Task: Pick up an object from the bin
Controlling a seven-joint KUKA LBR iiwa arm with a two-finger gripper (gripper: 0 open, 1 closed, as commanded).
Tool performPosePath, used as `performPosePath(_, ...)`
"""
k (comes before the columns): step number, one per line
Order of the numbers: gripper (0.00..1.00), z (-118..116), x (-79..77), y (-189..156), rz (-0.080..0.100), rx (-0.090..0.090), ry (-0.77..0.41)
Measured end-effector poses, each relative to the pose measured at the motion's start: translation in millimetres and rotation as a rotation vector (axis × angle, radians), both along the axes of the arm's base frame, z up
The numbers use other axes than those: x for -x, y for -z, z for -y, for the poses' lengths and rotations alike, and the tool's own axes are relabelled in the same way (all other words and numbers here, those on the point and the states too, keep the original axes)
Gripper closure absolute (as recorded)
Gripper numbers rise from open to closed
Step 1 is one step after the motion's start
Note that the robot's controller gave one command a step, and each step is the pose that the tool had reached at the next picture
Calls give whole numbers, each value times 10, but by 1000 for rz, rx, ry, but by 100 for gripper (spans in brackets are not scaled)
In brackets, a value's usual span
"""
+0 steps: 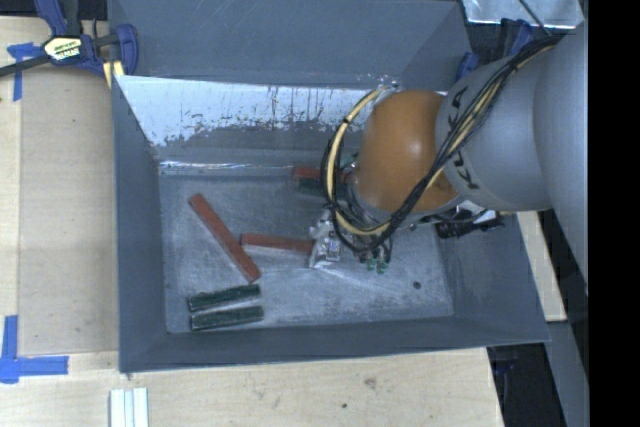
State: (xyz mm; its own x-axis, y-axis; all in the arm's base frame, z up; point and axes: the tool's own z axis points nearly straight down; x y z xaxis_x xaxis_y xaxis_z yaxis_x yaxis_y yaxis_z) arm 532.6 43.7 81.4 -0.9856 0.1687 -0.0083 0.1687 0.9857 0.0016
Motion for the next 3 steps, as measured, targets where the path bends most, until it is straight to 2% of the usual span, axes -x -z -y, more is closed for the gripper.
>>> performPosePath(1,100,-1,4,-7,-1,0,-1)
performPosePath(2,100,-97,-145,-393,-2,1,-94)
performPosePath(3,100,-104,168,-1646,-3,1,-251)
